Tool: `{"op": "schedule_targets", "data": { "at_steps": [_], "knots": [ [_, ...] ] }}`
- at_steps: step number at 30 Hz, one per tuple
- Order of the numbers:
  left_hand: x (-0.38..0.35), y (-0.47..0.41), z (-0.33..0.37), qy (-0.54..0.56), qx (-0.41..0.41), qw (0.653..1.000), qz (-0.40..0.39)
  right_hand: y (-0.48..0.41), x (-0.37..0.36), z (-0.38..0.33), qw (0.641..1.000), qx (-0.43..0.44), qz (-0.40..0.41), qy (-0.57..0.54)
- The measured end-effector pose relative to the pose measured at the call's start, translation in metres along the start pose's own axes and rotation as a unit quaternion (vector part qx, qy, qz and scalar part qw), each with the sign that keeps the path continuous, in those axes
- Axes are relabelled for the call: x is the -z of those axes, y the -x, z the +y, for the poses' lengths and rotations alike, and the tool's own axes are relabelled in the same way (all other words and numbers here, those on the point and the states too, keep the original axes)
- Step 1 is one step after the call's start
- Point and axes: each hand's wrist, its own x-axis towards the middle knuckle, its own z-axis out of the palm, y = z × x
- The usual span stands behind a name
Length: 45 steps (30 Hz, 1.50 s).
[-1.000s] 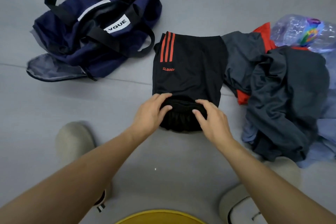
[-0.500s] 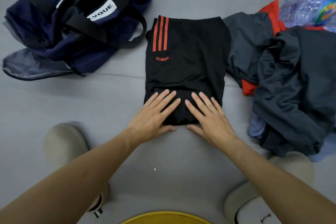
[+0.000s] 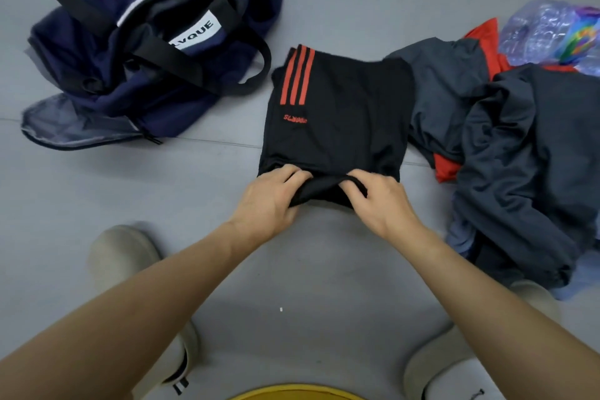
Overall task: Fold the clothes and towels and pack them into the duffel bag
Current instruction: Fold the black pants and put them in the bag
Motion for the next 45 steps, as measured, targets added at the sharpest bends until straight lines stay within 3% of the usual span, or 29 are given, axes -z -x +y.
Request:
{"op": "schedule_targets", "data": {
  "at_steps": [3, 8, 12, 14, 16, 18, 19, 21, 23, 25, 29, 32, 36, 39, 41, 43, 45],
  "knots": [
    [0.015, 0.003, 0.003, 0.078, 0.076, 0.992, -0.068, 0.019, 0.001, 0.004, 0.998, -0.046, -0.031, -0.038],
    [0.026, -0.008, -0.013, 0.199, 0.199, 0.953, -0.113, 0.037, -0.003, 0.007, 0.999, -0.026, -0.021, 0.01],
    [0.02, -0.011, -0.019, 0.129, 0.219, 0.963, -0.092, 0.03, -0.013, 0.006, 0.995, -0.078, 0.033, 0.045],
    [0.016, -0.007, -0.017, 0.017, 0.159, 0.987, -0.007, 0.029, -0.022, 0.005, 0.988, 0.025, 0.115, 0.102],
    [0.013, 0.0, -0.014, -0.064, 0.045, 0.992, 0.101, 0.03, -0.033, 0.001, 0.964, 0.163, 0.166, 0.129],
    [0.008, 0.011, -0.008, -0.081, -0.05, 0.983, 0.155, 0.03, -0.044, 0.002, 0.954, 0.23, 0.109, 0.16],
    [0.003, 0.02, -0.006, -0.073, -0.085, 0.983, 0.146, 0.031, -0.048, 0.005, 0.954, 0.222, 0.051, 0.195],
    [-0.011, 0.039, -0.009, -0.063, -0.097, 0.992, 0.056, 0.03, -0.051, 0.018, 0.945, 0.186, -0.044, 0.265],
    [-0.02, 0.053, -0.024, -0.091, -0.068, 0.992, -0.052, 0.027, -0.05, 0.027, 0.939, 0.173, -0.078, 0.285],
    [-0.021, 0.052, -0.038, -0.094, -0.052, 0.99, -0.087, 0.023, -0.048, 0.03, 0.944, 0.17, -0.069, 0.273],
    [-0.009, 0.034, -0.036, -0.046, -0.025, 0.997, -0.063, 0.015, -0.041, 0.019, 0.972, 0.146, -0.034, 0.183],
    [0.013, 0.02, -0.027, 0.072, 0.068, 0.994, -0.035, 0.006, -0.017, 0.006, 0.998, 0.05, -0.005, 0.034],
    [0.036, 0.006, -0.031, 0.207, 0.178, 0.96, -0.067, -0.009, 0.008, 0.005, 0.992, -0.092, -0.044, -0.078],
    [0.037, 0.003, -0.033, 0.227, 0.245, 0.942, -0.04, -0.015, 0.009, 0.007, 0.987, -0.144, -0.03, -0.058],
    [0.033, -0.001, -0.032, 0.18, 0.271, 0.946, 0.009, -0.013, 0.002, 0.005, 0.992, -0.114, 0.039, 0.026],
    [0.028, -0.004, -0.031, 0.096, 0.268, 0.957, 0.051, -0.01, -0.007, 0.005, 0.983, 0.015, 0.143, 0.117],
    [0.023, -0.004, -0.03, -0.009, 0.182, 0.976, 0.119, -0.007, -0.019, 0.003, 0.957, 0.159, 0.193, 0.146]
  ]
}}
